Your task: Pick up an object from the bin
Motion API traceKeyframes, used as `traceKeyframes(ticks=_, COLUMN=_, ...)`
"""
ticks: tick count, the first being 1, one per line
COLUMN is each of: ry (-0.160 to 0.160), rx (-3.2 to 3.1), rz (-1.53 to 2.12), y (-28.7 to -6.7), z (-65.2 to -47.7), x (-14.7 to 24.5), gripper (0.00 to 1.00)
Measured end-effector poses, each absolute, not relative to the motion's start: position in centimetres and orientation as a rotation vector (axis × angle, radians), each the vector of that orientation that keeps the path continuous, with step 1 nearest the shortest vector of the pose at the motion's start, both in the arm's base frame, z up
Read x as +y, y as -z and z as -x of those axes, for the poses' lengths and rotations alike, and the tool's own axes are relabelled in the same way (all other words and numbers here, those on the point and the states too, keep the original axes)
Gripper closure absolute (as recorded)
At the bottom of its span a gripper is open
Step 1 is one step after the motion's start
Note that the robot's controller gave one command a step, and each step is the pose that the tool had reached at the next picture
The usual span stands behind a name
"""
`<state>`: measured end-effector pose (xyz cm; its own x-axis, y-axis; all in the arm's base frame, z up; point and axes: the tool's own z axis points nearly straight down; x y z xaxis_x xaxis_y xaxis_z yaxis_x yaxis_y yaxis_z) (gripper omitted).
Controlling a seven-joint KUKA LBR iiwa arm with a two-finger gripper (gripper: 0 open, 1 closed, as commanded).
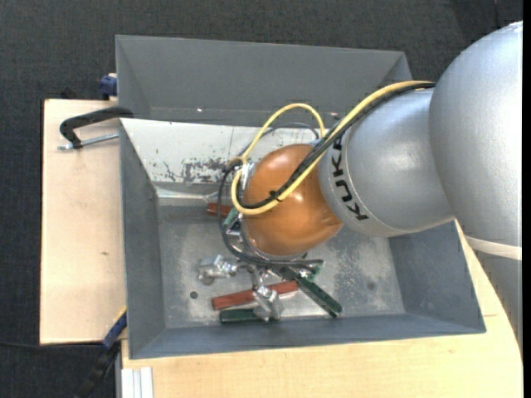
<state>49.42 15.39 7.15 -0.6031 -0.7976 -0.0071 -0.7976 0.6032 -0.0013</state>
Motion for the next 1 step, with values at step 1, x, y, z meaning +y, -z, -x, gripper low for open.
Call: traceKeyframes(ticks=1, ry=-0.002, rx=2.650, rz=1.675, y=-7.22, z=-49.45, x=15.63, gripper=0.00)
